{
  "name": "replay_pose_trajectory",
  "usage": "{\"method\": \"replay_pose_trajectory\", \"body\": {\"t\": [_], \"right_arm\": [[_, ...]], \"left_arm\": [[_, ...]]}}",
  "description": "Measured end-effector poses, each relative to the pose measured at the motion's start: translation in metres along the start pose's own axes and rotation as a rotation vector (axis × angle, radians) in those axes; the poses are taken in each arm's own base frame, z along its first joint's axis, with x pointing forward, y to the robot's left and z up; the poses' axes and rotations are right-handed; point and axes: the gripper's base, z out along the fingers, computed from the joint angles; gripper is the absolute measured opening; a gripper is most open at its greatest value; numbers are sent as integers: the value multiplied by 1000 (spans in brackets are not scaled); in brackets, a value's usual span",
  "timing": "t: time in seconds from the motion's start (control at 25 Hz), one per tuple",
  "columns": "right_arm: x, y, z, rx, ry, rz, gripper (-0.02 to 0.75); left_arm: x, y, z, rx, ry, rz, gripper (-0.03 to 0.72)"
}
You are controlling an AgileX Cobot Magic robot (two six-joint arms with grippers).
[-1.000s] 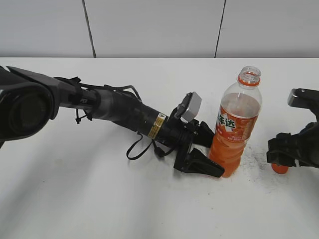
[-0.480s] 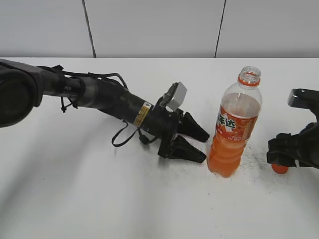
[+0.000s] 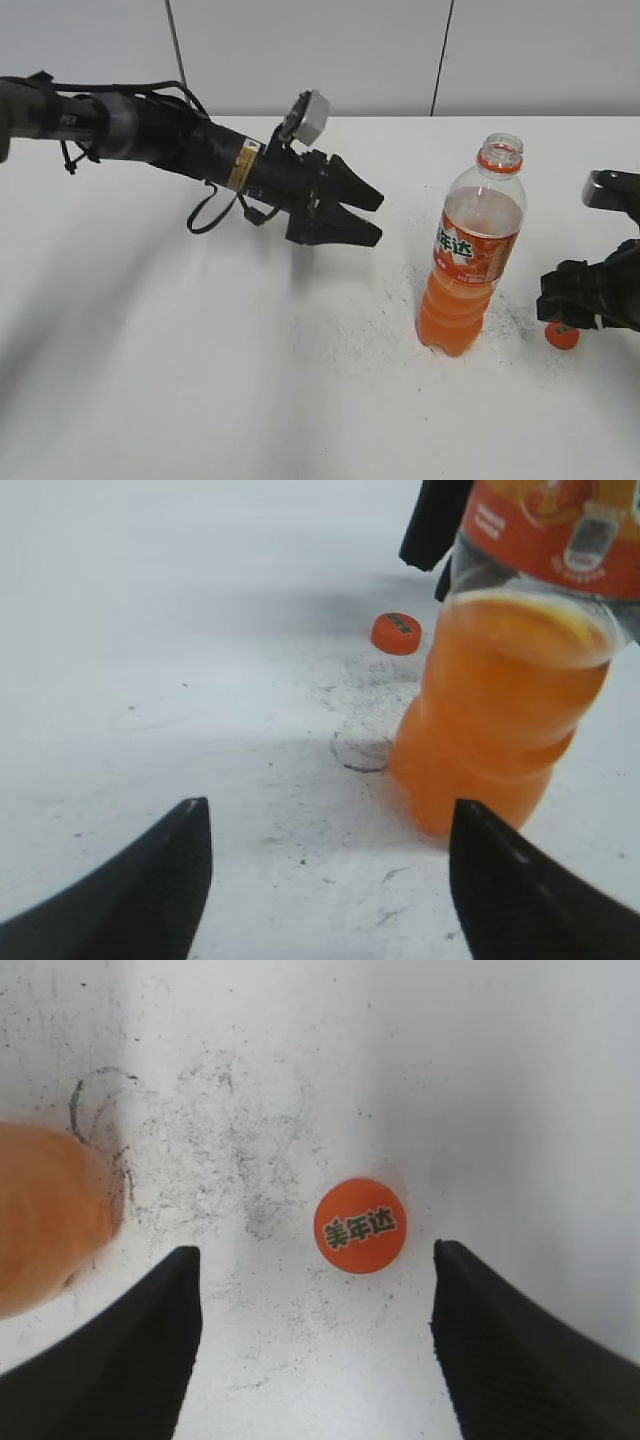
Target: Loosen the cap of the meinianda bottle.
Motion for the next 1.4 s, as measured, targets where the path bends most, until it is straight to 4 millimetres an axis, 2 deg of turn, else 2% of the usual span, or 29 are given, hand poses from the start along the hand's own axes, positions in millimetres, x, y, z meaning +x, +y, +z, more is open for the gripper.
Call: {"method": "replay_pose_trajectory", "body": {"t": [0.16, 0.36, 0.48, 0.64, 0.88, 1.04, 1.24, 1.4], "right_arm": [[-4, 2, -10, -10, -43, -9, 527], [-5, 3, -21, -22, -68, -17, 527], [-5, 4, -27, -29, -71, -26, 527], [-3, 6, -36, -40, -71, -34, 527], [-1, 7, -48, -56, -66, -42, 527], [3, 9, -56, -68, -54, -49, 527], [9, 10, -68, -86, -27, -58, 527], [14, 12, -80, -102, -16, -69, 527]], "left_arm": [[-16, 10, -27, -101, 11, 8, 524], [-28, 16, -51, -252, 56, -15, 512], [-36, 16, -63, -404, 128, -20, 504], [-33, 13, -82, -649, 259, -67, 478], [-19, -12, -106, -921, 348, -316, 470], [-12, -38, -114, -982, 342, -471, 470], [-18, -72, -122, -994, 349, -510, 469], [-29, -95, -131, -1080, 375, -482, 469]]}}
